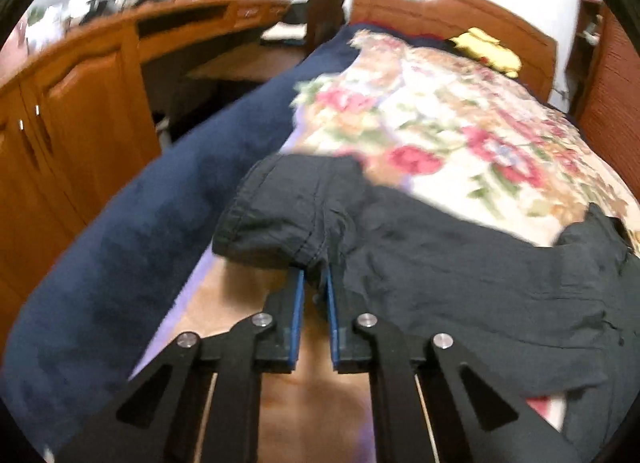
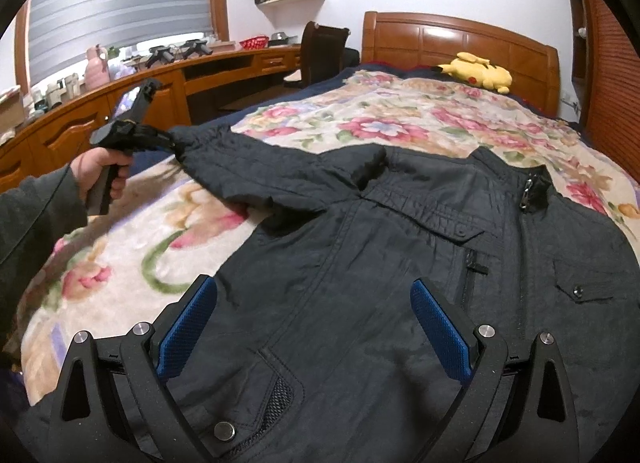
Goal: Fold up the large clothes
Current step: 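Lift the sleeve with the left tool, lay it across the jacket body, open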
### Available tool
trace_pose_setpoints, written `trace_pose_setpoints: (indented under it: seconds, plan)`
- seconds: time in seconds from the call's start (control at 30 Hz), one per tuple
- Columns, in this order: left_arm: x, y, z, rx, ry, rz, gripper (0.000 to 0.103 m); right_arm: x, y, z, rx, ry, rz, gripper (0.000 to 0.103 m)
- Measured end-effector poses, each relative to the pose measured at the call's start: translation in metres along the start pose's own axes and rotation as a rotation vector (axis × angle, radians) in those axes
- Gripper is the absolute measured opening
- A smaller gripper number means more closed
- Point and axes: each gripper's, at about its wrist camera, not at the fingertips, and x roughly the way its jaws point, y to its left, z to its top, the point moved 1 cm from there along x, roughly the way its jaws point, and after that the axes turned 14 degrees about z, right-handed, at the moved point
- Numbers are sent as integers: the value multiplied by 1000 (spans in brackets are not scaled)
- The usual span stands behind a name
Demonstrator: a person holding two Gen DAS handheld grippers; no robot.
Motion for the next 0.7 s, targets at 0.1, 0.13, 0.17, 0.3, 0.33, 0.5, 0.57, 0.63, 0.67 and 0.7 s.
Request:
trace_pose_setpoints:
  seconds: [0.1,0.13,0.17,0.3,0.33,0.5,0.57,0.63,0.67,0.7]
  plan:
    - [-48,-23,8,49,-65,-11,4,-12,0,2,0,-14,-2,99]
    - [-59,-30,9,62,-78,-16,4,-17,-1,3,-2,-19,1,99]
    - [-71,-38,10,77,-92,-28,4,-22,0,4,-6,-20,0,99]
    - [-124,-80,9,149,-143,-76,4,-47,-5,8,-20,-62,-31,99]
    - [-133,-87,7,157,-153,-89,4,-53,-7,9,-17,-69,-36,99]
    - [-184,-143,-11,238,-196,-189,3,-83,-28,13,-12,-96,-80,99]
    - [-203,-167,-19,274,-212,-229,3,-93,-39,14,-2,-103,-99,99]
    - [-220,-190,-30,310,-225,-274,3,-103,-48,13,8,-108,-114,99]
    - [-227,-199,-33,324,-230,-288,3,-108,-53,12,14,-112,-125,99]
    - [-234,-209,-38,339,-238,-303,3,-113,-58,12,18,-116,-139,99]
